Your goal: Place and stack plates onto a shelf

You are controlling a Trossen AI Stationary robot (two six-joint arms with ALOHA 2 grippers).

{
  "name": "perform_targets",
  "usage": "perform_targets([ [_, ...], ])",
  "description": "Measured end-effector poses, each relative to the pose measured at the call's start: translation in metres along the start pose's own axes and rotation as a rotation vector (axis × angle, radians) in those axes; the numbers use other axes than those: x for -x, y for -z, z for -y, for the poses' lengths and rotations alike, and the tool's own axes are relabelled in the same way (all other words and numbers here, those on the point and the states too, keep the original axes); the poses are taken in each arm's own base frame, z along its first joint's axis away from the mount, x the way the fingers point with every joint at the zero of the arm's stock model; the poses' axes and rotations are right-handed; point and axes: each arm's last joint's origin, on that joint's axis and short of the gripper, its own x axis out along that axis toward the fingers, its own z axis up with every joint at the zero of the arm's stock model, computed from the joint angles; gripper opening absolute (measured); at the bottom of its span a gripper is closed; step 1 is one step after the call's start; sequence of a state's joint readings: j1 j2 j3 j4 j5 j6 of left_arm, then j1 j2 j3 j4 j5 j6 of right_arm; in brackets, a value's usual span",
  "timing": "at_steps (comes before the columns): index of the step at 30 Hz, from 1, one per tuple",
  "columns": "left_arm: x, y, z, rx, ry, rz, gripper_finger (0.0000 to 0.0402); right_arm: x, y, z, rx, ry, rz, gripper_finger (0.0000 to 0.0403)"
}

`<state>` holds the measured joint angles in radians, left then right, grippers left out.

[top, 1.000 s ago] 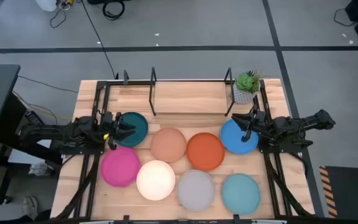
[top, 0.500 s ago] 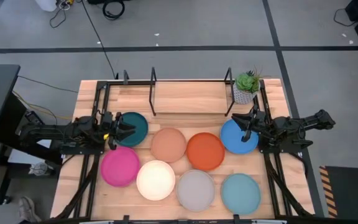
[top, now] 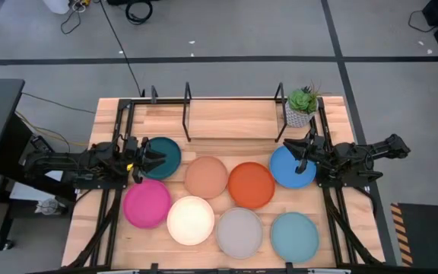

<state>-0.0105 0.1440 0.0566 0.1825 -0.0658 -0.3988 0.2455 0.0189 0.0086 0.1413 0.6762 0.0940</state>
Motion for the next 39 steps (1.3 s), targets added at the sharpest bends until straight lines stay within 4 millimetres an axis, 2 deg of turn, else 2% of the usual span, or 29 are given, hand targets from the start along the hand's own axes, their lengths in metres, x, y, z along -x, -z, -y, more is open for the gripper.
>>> perform_targets([
  [13,0.000,0.000,0.000,0.002,0.002,0.004,0.0125,0.000,0.000,0.000,0.000,0.000,0.000,0.0067],
  [18,0.000,-0.006,0.003,0.061,0.028,0.062,0.0125,0.000,0.000,0.000,0.000,0.000,0.000,0.0067],
  [23,0.000,-0.004,0.002,-0.044,0.016,0.041,0.0125,0.000,0.000,0.000,0.000,0.000,0.000,0.0067],
  [26,0.000,-0.004,0.002,-0.049,0.011,0.044,0.0125,0.000,-0.001,0.000,-0.005,0.001,0.006,0.0067],
  [29,0.000,-0.006,0.004,-0.107,0.051,0.014,0.0125,0.000,-0.009,0.001,-0.064,0.033,0.081,0.0067],
  [31,-0.002,-0.012,0.010,-0.142,0.143,-0.040,0.0125,0.001,-0.015,0.001,-0.107,0.028,0.133,0.0067],
  [35,-0.008,-0.022,0.022,-0.120,0.291,-0.143,0.0125,0.003,-0.027,0.001,-0.173,0.020,0.239,0.0067],
  [39,-0.022,-0.026,0.031,-0.198,0.256,-0.207,0.0126,0.005,-0.035,0.002,-0.179,0.013,0.303,0.0067],
])
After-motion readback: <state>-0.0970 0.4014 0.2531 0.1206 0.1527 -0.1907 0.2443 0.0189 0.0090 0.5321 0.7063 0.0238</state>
